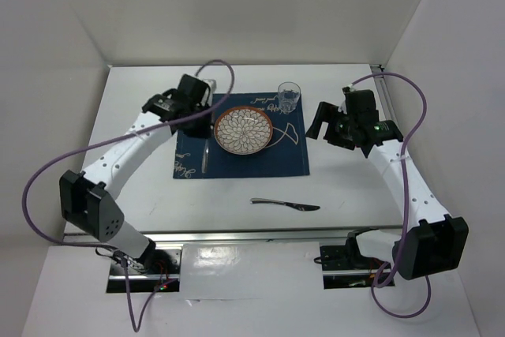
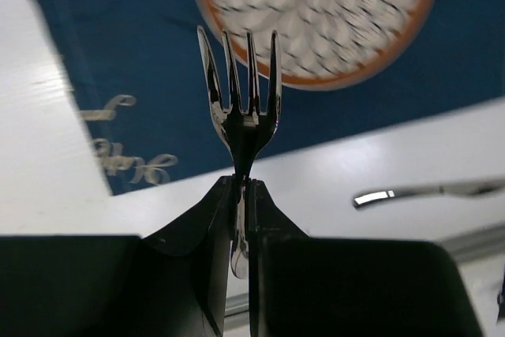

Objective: Set the dinner table for one person

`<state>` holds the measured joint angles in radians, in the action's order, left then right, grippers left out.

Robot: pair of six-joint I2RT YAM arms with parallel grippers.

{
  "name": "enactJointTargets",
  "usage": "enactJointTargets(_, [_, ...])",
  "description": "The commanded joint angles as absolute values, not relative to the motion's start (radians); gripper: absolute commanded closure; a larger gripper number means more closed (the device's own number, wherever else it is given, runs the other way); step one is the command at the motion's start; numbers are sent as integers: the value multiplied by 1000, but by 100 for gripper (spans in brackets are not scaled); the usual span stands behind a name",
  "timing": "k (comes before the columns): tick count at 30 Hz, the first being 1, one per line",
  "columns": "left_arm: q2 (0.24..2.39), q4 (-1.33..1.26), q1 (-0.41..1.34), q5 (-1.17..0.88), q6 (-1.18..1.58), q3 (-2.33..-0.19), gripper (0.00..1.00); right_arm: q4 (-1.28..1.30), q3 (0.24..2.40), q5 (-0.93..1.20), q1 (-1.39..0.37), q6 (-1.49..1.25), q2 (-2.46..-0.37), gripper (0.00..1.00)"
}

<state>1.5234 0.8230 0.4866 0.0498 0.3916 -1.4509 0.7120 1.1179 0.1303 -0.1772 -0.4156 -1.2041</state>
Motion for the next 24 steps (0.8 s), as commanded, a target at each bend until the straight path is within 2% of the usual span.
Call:
enactJointTargets(1, [1618, 844, 394, 86, 384, -1569, 100, 715, 1126, 121, -186, -420, -1157, 3])
enactJointTargets(5, [1817, 914, 324, 133, 368, -1753, 100, 735, 1117, 111, -186, -420, -1146, 3])
enactJointTargets(10, [2009, 905, 275, 133, 347, -1830, 100, 755, 1117, 92, -186, -411, -1126, 3])
enactJointTargets(24, [2278, 909, 256, 64, 347, -1988, 100, 782, 1083, 61, -176, -411, -1098, 3])
